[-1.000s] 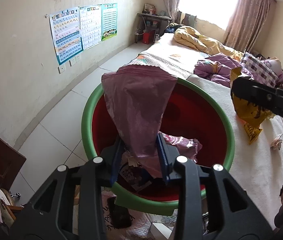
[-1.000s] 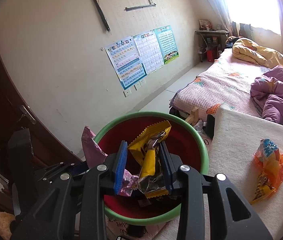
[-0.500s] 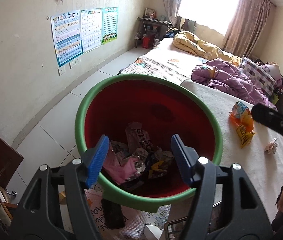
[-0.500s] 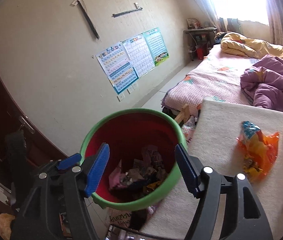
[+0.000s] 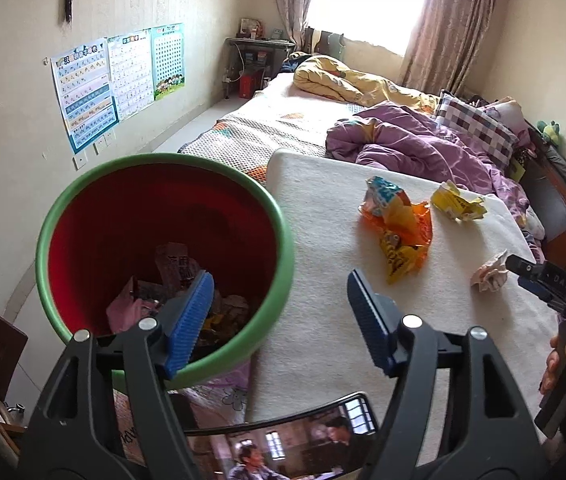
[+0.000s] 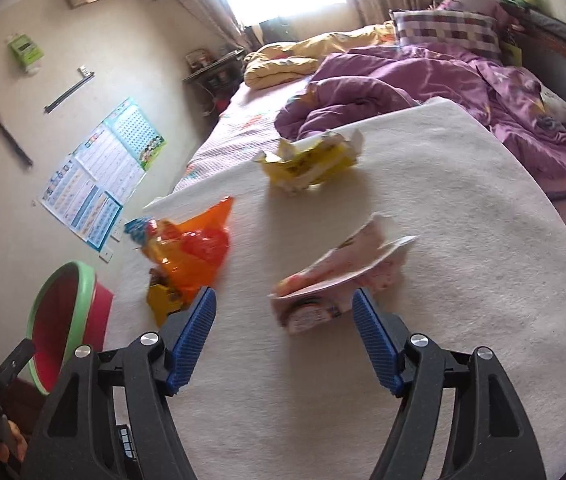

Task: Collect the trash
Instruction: 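Grasp the white Pocky box with the right tool while the left tool grasps the yellow-black wrapper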

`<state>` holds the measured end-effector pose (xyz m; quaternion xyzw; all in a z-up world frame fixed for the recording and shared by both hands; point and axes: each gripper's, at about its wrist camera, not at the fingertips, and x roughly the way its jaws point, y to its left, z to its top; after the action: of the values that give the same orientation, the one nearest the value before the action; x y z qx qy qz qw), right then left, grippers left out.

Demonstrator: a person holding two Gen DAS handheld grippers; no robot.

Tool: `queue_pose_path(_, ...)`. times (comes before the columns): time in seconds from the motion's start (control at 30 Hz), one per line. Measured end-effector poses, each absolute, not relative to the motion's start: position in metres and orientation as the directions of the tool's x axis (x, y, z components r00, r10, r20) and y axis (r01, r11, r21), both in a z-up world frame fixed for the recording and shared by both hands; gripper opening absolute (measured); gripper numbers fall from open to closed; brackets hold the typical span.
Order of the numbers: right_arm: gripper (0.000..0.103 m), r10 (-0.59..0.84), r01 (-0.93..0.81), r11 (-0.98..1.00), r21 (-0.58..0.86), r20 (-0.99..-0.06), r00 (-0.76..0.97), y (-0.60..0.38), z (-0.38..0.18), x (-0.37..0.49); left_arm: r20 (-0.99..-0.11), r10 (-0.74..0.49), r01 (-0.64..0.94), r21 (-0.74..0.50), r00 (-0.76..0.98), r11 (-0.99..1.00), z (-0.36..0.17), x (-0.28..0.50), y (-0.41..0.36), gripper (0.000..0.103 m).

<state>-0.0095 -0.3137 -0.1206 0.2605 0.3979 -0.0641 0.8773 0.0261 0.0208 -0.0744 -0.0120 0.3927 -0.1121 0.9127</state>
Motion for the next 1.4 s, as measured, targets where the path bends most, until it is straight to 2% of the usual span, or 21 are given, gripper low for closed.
queue_pose_path(0.07,0.074,0.131,0.333,0.831,0.445,-0.739,0.661,-0.328,-0.13,-0.003,-0.722,-0.217,0.195,-0.116,0.657,0.974,-0.078,0.022,0.007,0.067)
queue_pose_path(0.27,0.072,0.16,0.284,0.871,0.401,-0.777,0.609,-0.338,-0.154,0.016,-0.743,-0.209,0.179,-0.121,0.636,0.976,-0.088,0.01,-0.034,0.067)
queue_pose_path(0.37,0.046,0.215,0.193,0.895,0.403,-0.767,0.605,-0.34,-0.159,0.019,-0.748,-0.203,0.175,-0.118,0.632,0.978,-0.09,0.004,-0.051,0.067)
queue_pose_path(0.43,0.036,0.271,0.118,0.901,0.417,-0.755,0.597,-0.338,-0.157,0.019,-0.751,-0.209,0.175,-0.125,0.627,0.977,-0.092,0.004,-0.06,0.067)
queue_pose_path(0.47,0.034,0.285,0.083,0.908,0.411,-0.75,0.597,-0.337,-0.154,0.017,-0.753,-0.211,0.174,-0.129,0.623,0.976,-0.093,0.008,-0.065,0.067)
queue_pose_path(0.63,0.034,0.328,-0.003,0.912,0.409,-0.727,0.603,-0.335,-0.143,-0.001,-0.752,-0.245,0.181,-0.169,0.611,0.969,-0.1,0.038,-0.088,0.066)
queue_pose_path(0.73,0.035,0.324,-0.026,0.922,0.387,-0.733,0.597,-0.336,-0.141,-0.012,-0.778,-0.247,0.166,-0.184,0.578,0.969,-0.113,0.065,-0.1,0.058)
queue_pose_path(0.83,0.035,0.335,-0.038,0.92,0.391,-0.731,0.595,-0.338,-0.138,-0.02,-0.795,-0.239,0.142,-0.192,0.557,0.971,-0.125,0.084,-0.108,0.058)
queue_pose_path(0.9,0.035,0.33,-0.049,0.925,0.377,-0.731,0.597,-0.338,-0.135,-0.025,-0.806,-0.236,0.139,-0.191,0.543,0.972,-0.133,0.092,-0.114,0.053)
queue_pose_path(1.0,0.036,0.329,-0.051,0.925,0.375,-0.729,0.6,-0.343,-0.133,-0.029,-0.841,-0.22,0.15,-0.167,0.494,0.974,-0.149,0.094,-0.121,0.036)
queue_pose_path(1.13,0.036,0.329,-0.054,0.925,0.377,-0.721,0.61,-0.346,-0.127,-0.032,-0.84,-0.213,0.138,-0.166,0.499,0.976,-0.153,0.082,-0.119,0.033)
queue_pose_path(1.17,0.036,0.33,-0.059,0.925,0.374,-0.719,0.612,-0.345,-0.126,-0.032,-0.837,-0.209,0.138,-0.16,0.506,0.977,-0.151,0.079,-0.119,0.03)
queue_pose_path(1.4,0.036,0.357,-0.097,0.919,0.382,-0.702,0.617,-0.333,-0.116,-0.038,-0.795,-0.176,0.155,-0.104,0.581,0.982,-0.122,0.045,-0.118,0.03)
